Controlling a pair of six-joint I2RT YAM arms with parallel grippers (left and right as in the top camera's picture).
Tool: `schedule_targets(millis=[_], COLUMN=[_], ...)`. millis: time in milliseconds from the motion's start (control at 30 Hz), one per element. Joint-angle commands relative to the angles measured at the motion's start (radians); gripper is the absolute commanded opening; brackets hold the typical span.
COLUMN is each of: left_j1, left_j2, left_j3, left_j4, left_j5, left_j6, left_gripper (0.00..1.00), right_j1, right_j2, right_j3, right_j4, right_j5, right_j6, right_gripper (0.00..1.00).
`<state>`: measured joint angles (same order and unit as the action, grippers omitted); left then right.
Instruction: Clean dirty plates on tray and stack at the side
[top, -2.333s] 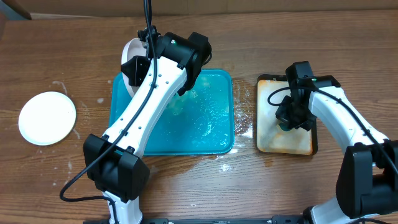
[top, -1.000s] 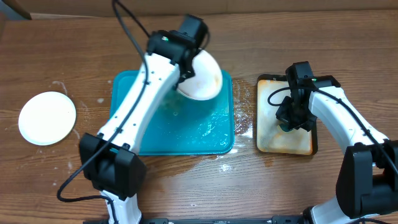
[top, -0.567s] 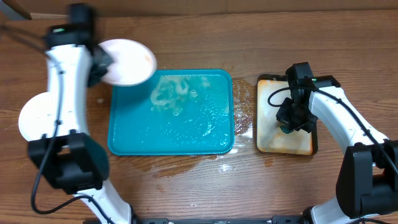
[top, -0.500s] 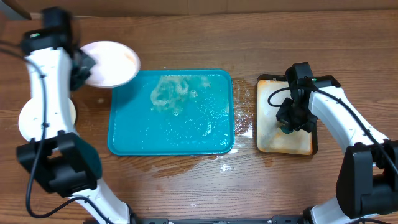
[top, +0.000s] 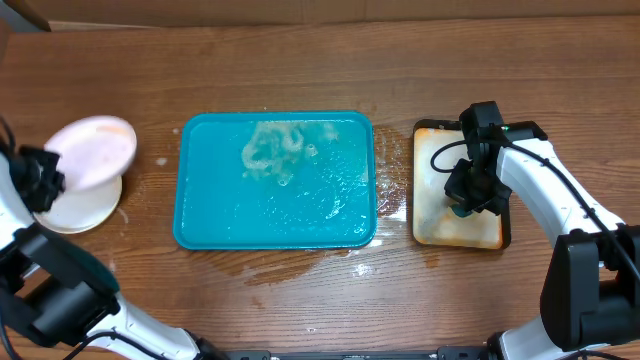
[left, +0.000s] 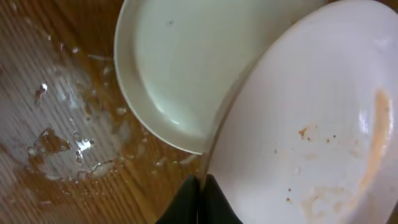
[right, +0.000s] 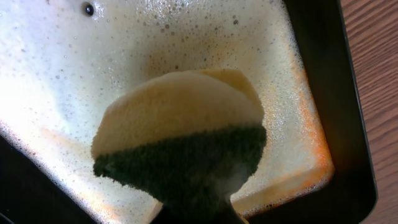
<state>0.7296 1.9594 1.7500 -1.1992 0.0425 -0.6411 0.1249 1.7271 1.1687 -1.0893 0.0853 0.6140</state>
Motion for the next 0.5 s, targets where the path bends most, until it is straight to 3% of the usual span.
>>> schedule_targets(millis=[0,200,467], left_j1=[0.018,0.038,0.169], left_j2=[0.003,0.003,0.003], left_j3=[-0.135,-0.246,-0.247], left_j4=[0.087,0.216,0.221], left_j5=[0.105,0.105,0.104], left_j6=[0.033,0.028,0.006], left_gripper=[0.04,0.04,0.04], right_j1=[-0.005,-0.005,-0.005], right_j2=[-0.005,-0.005,-0.005], right_j3=[0.002,0.002,0.002], right_j4=[-0.002,-0.026,-0.028], right_j5=[0.009,0.008,0.006], right_j6=[0.008,0.008,0.008], right_gripper=[0.04,0.04,0.04])
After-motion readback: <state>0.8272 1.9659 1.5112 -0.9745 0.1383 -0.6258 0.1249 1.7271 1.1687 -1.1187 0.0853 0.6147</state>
